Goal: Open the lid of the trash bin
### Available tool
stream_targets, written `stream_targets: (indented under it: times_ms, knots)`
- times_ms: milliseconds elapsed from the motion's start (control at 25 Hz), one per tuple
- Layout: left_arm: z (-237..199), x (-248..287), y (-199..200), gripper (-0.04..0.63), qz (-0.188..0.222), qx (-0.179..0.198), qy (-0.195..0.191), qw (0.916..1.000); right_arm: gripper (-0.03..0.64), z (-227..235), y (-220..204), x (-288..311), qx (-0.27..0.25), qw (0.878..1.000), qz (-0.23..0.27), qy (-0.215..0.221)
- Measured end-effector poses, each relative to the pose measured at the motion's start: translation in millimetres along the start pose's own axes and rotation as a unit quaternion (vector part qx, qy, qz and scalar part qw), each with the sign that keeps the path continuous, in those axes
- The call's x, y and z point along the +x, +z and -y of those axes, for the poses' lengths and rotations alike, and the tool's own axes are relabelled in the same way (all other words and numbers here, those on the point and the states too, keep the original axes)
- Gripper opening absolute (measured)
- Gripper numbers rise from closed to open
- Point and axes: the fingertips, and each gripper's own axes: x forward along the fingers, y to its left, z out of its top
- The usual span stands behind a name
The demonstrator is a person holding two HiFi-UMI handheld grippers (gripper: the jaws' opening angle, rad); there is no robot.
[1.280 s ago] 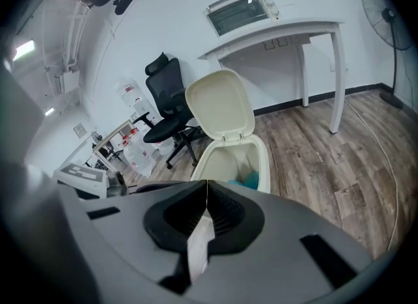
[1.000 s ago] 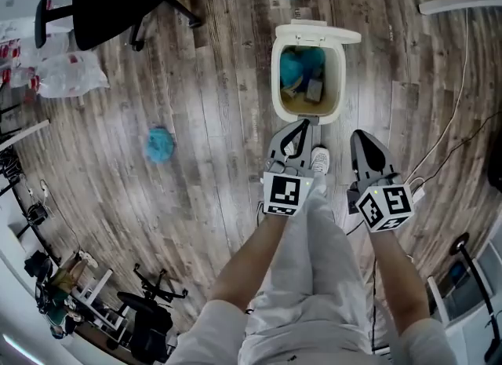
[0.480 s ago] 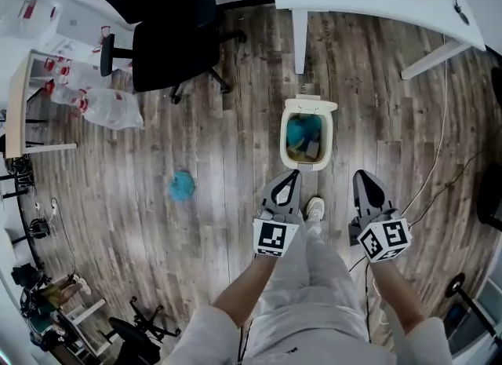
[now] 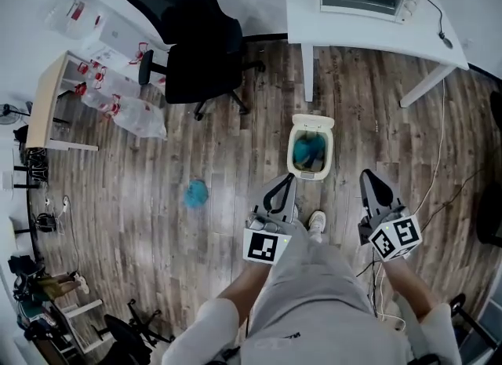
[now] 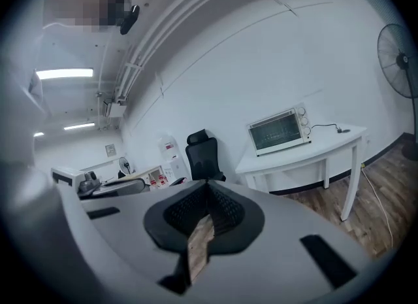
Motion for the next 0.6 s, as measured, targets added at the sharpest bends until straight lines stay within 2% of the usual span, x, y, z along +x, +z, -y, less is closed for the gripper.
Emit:
stream_targets:
  times_ms: [120,240,600]
  knots:
    - [9,-13,21,-0.003,0.008,-0.001,0.01,0.9999,0.017,-5,17,-16,0.003,1.0,0.015,0.0]
    - [22,-21,37,-0.003,0.016,0.009,0.003,0.9998,0.017,-9,27,-32,0.005,1.0,0.029,0.0]
    - [29,-50,71,-0.003,0.052,0.027,-0.005,0.9983,0.017,-26,28,-60,0.01,0.998,0.053,-0.015]
